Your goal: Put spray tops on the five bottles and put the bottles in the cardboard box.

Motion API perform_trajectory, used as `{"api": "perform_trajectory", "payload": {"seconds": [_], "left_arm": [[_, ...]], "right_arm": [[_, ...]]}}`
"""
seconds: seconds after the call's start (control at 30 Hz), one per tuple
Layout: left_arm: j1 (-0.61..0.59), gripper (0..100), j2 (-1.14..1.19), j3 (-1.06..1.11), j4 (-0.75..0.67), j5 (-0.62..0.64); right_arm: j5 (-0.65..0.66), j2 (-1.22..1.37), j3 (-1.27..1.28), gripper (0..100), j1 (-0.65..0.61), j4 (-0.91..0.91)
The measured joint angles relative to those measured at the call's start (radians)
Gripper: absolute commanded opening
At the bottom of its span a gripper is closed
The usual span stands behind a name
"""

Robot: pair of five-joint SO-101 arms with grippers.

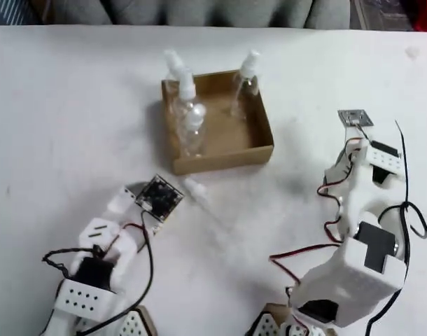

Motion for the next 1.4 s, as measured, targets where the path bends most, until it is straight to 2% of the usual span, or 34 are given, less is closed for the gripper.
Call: {"api": "perform_trajectory", "payload": {"seconds": [0.33,0.43,0.57,0.8,1.0,1.17,1.4], "left_arm": [[0.000,18,0.000,0.000,0.000,0.018],[0.000,18,0.000,-0.014,0.011,0.109],[0.000,25,0.000,-0.103,0.126,0.222],[0.049,24,0.000,-0.249,0.269,0.437],[0.146,24,0.000,-0.299,0.259,0.712],[0.209,24,0.008,-0.299,0.181,0.878],[0.218,24,0.282,-0.305,0.034,1.007]], "right_arm": [[-0.028,-0.011,-0.014,1.7,-0.002,0.146],[-0.028,-0.066,-0.014,1.7,-0.003,0.215],[-0.028,-0.176,-0.014,1.7,-0.003,0.301],[-0.020,-0.272,0.023,1.7,-0.006,0.319],[-0.006,-0.272,0.023,1.7,-0.014,0.319],[-0.006,-0.272,0.023,1.7,-0.023,0.319],[-0.006,-0.272,0.023,1.7,-0.035,0.328]]}}
